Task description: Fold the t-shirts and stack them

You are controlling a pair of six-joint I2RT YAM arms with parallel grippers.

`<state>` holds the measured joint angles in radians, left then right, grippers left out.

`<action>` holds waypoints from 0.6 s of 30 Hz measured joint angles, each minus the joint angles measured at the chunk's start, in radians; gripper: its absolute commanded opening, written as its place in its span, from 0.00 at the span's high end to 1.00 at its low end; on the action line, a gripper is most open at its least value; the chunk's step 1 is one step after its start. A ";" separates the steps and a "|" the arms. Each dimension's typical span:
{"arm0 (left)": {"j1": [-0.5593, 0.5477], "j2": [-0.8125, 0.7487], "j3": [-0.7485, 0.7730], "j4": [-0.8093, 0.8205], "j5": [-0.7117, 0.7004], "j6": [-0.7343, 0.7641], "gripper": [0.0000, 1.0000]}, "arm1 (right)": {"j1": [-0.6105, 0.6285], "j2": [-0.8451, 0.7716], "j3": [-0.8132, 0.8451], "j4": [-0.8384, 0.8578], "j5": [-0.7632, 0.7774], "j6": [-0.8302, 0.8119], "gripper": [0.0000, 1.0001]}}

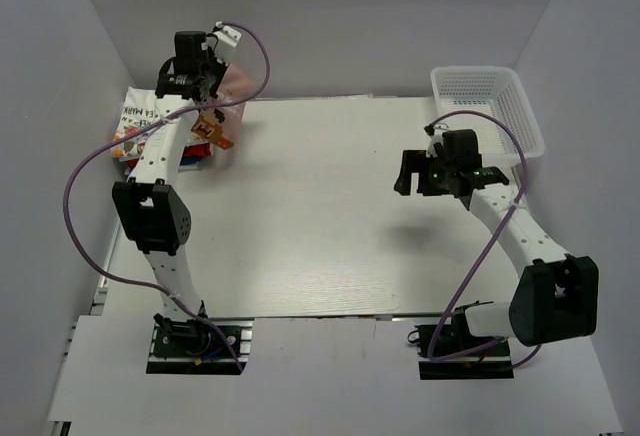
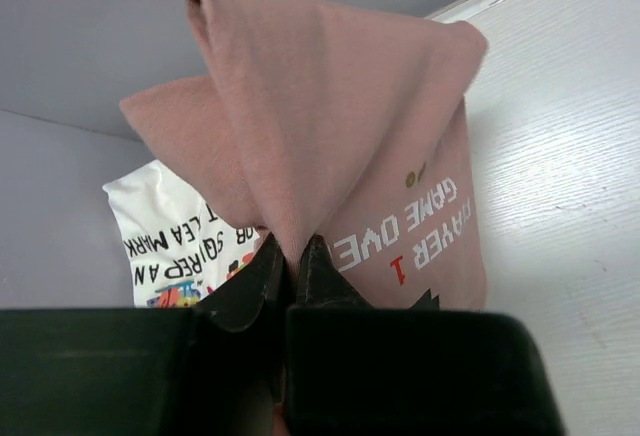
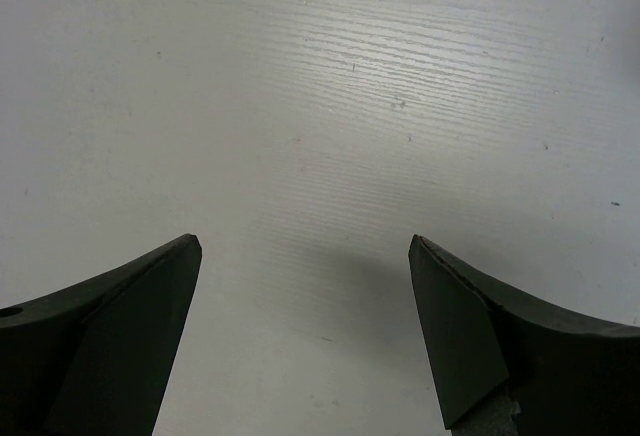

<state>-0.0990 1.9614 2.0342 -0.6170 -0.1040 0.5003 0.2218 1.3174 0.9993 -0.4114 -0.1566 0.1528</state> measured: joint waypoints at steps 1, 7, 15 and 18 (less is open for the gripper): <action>0.001 -0.003 0.011 -0.012 0.010 0.002 1.00 | 0.000 0.004 0.000 0.000 -0.002 0.000 0.10; 0.023 -0.031 0.047 -0.052 0.042 0.029 1.00 | 0.000 0.026 -0.002 0.002 -0.003 0.000 0.10; 0.114 -0.037 0.043 -0.051 0.045 0.042 1.00 | 0.000 0.121 0.036 -0.029 0.019 0.012 0.10; 0.161 -0.035 0.035 -0.019 0.052 0.051 1.00 | 0.000 0.163 0.089 -0.061 0.026 0.021 0.10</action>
<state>0.0616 1.9263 2.0693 -0.6357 -0.0517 0.5510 0.2222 1.4803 1.0885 -0.4725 -0.1310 0.1734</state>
